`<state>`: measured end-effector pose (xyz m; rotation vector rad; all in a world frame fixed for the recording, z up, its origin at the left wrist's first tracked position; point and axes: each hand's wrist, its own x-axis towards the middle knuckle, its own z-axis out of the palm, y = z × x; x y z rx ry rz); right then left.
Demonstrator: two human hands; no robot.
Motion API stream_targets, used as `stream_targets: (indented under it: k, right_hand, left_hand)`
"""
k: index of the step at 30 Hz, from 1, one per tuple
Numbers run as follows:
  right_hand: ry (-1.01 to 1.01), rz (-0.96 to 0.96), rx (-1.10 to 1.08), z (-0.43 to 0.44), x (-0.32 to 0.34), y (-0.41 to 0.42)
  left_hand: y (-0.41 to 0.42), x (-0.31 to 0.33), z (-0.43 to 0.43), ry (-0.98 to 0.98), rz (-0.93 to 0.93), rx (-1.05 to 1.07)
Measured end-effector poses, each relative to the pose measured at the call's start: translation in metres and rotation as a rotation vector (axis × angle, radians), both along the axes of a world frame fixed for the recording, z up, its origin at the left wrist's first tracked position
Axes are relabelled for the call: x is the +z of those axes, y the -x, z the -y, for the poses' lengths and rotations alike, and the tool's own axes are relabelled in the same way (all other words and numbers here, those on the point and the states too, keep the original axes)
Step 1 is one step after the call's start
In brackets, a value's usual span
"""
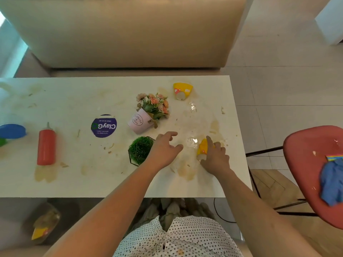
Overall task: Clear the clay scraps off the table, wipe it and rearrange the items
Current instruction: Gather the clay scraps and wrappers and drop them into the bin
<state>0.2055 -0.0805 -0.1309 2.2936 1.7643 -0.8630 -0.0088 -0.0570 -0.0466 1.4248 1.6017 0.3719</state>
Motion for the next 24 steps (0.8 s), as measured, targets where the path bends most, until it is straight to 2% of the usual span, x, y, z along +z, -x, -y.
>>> stream_targets:
  k: [4,8,11,15,21,24]
  right_hand:
    - [-0.079,-0.065,-0.027,-0.002,0.004,-0.002]
    - [-0.261,-0.165,-0.047,-0.015,0.020,0.003]
    - [-0.383,-0.251,-0.015,-0.027,0.036,0.011]
    - [-0.510,-0.319,0.084,-0.038,0.053,0.027]
    - [-0.500,-0.426,0.222,-0.054,0.058,0.036]
    - [-0.447,-0.584,0.224,-0.068,0.066,0.029]
  left_hand:
    - [-0.007,-0.001,0.000,0.016,-0.011,-0.005]
    - [-0.014,-0.001,-0.010,0.046,0.039,0.068]
    - [-0.023,0.004,-0.023,0.099,0.144,0.168]
    - [-0.030,0.013,-0.040,0.125,0.167,0.218]
    - [-0.033,0.011,-0.058,-0.015,0.087,0.273]
    - [-0.025,0.010,-0.067,-0.067,0.033,0.359]
